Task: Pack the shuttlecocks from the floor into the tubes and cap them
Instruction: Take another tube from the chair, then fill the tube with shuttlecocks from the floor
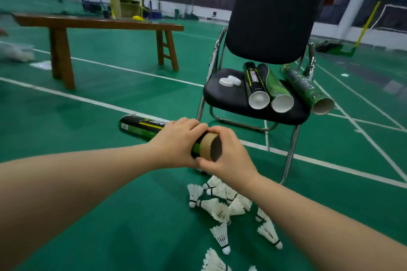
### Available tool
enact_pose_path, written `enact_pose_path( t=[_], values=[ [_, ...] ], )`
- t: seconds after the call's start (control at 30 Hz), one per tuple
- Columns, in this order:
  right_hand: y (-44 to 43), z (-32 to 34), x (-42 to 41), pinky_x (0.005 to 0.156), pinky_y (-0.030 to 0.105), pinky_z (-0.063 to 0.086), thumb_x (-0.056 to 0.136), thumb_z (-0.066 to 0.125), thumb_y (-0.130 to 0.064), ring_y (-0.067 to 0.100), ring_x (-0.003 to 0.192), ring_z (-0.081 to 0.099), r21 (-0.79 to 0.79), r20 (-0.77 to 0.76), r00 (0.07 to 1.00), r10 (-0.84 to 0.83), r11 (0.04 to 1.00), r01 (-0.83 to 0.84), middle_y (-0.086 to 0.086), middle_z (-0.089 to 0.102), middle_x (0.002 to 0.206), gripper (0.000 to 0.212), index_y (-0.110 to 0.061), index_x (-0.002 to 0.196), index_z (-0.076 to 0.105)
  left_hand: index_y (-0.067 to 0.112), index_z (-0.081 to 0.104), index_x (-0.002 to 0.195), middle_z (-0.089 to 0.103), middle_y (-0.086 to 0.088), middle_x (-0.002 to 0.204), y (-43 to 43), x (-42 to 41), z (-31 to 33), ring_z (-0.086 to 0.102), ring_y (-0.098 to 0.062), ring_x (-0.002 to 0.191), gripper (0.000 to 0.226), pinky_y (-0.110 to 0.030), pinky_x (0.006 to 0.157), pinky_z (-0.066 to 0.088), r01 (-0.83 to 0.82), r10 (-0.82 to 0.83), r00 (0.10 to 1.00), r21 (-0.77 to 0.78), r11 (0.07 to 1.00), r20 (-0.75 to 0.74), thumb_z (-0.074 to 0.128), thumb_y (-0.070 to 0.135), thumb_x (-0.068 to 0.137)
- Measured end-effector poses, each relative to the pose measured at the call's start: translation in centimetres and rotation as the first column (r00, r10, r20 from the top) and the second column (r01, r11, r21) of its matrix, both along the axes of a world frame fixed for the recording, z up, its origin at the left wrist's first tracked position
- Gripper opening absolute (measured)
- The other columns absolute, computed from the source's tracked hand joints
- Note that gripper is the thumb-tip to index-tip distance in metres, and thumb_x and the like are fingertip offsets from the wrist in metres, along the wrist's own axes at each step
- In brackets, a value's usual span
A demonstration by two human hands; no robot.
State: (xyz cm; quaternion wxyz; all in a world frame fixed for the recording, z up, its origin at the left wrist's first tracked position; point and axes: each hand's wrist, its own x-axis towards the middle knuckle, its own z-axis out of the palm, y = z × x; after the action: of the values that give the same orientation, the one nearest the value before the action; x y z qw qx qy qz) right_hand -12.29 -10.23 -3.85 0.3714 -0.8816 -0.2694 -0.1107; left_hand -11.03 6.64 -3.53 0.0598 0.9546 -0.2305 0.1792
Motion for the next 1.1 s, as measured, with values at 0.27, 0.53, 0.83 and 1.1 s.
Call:
enact_pose_path(
  t=[0.27,0.53,0.83,1.1],
  values=[
    [1.2,-7.9,2.2,0.08,0.007,0.031,0.069,0.076,-0.028,0.005,0.1,0.044,-0.022,-0.217,0.976,0.028,0.999,-0.034,-0.007,0.047,0.116,0.062,-0.023,0.123,0.046,0.021,0.044,0.129,0.052,0.0,0.117,1.2,1.3,-8.0,0.048,-0.023,0.106,0.073,-0.04,0.087,0.045,-0.064,0.072,0.973,0.044,0.997,-0.22,0.066,0.051,0.066],
    [1.4,-15.7,5.7,0.087,0.023,0.037,0.07,0.078,-0.024,0.012,0.112,0.048,0.036,-0.587,0.809,-0.01,0.999,0.039,-0.001,0.049,0.126,0.073,-0.024,0.132,0.039,0.021,0.042,0.107,0.043,0.004,0.094,0.8,3.5,-16.1,0.046,-0.022,0.097,0.054,-0.038,0.079,0.047,-0.158,0.171,0.86,0.069,0.985,-0.481,0.063,0.052,0.068],
    [-2.2,-23.4,7.7,0.092,0.03,0.042,0.093,0.048,-0.04,0.01,0.107,0.05,0.083,-0.767,0.626,-0.139,0.947,0.311,-0.004,0.049,0.129,0.045,-0.027,0.136,0.04,0.024,0.039,0.114,0.049,0.001,0.107,0.6,5.6,-20.9,0.045,-0.022,0.1,0.06,-0.037,0.08,0.044,-0.22,0.289,0.793,0.19,0.957,-0.536,0.062,0.055,0.069],
    [-6.4,-28.7,8.8,0.098,0.035,0.035,0.092,0.048,-0.037,0.017,0.12,0.041,-0.471,-0.364,0.76,-0.538,0.81,0.349,-0.002,0.049,0.129,0.04,-0.025,0.13,0.047,0.024,0.039,0.113,0.048,0.002,0.106,0.5,5.9,-22.8,0.044,-0.022,0.101,0.061,-0.036,0.079,0.041,-0.214,0.313,0.775,0.238,0.948,-0.55,0.062,0.056,0.067]
  ],
)
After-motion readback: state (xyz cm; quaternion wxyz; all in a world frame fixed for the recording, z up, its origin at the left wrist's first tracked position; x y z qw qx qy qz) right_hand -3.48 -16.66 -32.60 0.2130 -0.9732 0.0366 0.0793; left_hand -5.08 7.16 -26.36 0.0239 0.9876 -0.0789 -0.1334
